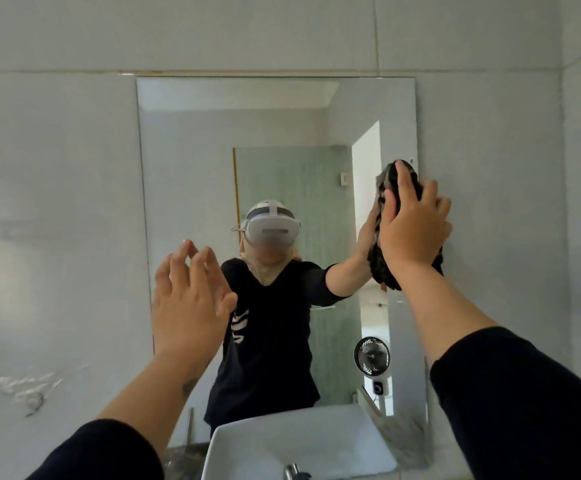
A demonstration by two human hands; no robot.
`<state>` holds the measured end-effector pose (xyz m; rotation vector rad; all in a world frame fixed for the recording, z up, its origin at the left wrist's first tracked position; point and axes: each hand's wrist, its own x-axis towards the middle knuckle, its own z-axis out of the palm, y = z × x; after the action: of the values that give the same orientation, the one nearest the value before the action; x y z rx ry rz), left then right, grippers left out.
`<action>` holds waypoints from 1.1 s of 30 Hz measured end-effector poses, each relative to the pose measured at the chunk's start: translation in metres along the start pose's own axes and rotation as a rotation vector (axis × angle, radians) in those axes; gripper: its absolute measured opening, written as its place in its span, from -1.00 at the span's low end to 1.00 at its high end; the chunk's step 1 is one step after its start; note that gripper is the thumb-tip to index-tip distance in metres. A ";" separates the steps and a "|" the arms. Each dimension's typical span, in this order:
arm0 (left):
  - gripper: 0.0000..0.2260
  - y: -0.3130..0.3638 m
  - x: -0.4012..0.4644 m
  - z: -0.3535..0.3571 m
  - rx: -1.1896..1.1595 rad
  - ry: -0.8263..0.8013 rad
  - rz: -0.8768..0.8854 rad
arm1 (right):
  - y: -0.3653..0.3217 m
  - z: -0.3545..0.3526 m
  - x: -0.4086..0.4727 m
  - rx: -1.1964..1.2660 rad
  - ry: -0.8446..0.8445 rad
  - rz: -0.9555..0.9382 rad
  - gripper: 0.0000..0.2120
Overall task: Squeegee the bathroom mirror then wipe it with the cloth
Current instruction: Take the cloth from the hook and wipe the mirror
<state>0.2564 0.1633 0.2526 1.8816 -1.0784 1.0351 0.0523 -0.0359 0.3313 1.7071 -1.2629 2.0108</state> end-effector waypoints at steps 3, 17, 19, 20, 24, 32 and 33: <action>-0.33 -0.003 0.001 0.002 0.006 -0.033 -0.030 | 0.006 0.002 -0.024 0.007 0.015 0.124 -0.60; -0.47 -0.024 -0.008 -0.020 -0.029 -0.002 -0.013 | -0.102 0.015 -0.094 0.021 -0.018 -0.193 -0.60; -0.47 -0.037 -0.010 -0.026 -0.010 -0.033 -0.035 | -0.127 0.017 -0.103 0.028 -0.041 -0.282 -0.58; -0.47 -0.044 -0.011 -0.028 0.001 -0.052 -0.048 | -0.139 0.018 -0.109 0.034 -0.060 -0.336 -0.57; -0.46 -0.067 -0.017 -0.035 0.031 -0.091 -0.102 | -0.180 0.021 -0.137 0.019 -0.163 -0.566 -0.48; -0.44 -0.079 -0.035 -0.030 -0.006 -0.093 -0.183 | -0.162 0.025 -0.201 -0.011 -0.261 -0.925 -0.43; -0.46 -0.077 -0.037 -0.029 -0.017 -0.085 -0.190 | -0.153 0.026 -0.206 -0.022 -0.262 -0.962 -0.42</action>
<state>0.3054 0.2303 0.2167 1.9858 -0.9314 0.8425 0.2317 0.1106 0.2185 2.0404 -0.3350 1.2176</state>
